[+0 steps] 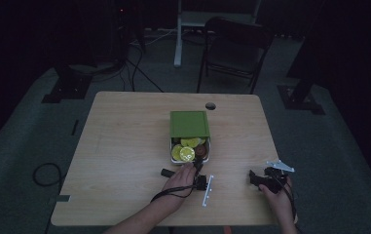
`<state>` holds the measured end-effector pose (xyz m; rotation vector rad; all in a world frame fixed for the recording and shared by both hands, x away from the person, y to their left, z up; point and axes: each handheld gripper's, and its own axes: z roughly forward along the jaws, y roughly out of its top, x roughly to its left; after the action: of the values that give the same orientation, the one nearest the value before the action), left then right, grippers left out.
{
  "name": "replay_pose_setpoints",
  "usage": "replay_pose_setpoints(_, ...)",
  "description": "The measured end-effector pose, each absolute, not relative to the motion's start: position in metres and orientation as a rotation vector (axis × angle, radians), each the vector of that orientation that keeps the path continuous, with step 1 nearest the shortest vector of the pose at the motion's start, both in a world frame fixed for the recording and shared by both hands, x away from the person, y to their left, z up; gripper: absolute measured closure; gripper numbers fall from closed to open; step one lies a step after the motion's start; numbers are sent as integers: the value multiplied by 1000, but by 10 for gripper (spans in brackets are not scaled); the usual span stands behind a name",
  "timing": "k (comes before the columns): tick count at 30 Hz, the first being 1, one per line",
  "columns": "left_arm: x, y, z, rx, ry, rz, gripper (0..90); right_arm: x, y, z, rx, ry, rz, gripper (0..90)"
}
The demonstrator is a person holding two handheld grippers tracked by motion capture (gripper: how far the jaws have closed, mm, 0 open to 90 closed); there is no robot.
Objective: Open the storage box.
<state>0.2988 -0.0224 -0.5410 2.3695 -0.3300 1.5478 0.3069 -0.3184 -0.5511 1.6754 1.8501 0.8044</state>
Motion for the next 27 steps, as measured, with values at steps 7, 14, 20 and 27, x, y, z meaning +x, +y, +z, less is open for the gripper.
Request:
replay_pose_setpoints(7,292,-22,-540,2369,-337,1537,725,307,-318,-551,1675,1850,805,112)
replay_pose_setpoints(14,286,-22,-540,2376,-341,1532,725,307,-318,-551,1676,1850,804,112)
replay_pose_setpoints(20,280,-21,-540,2371,-357,1530,724,307,-318,-551,1675,1850,804,112)
replay_pose_setpoints(27,275,-19,-540,2372,-362,1529,724,307,-318,-551,1675,1850,805,112)
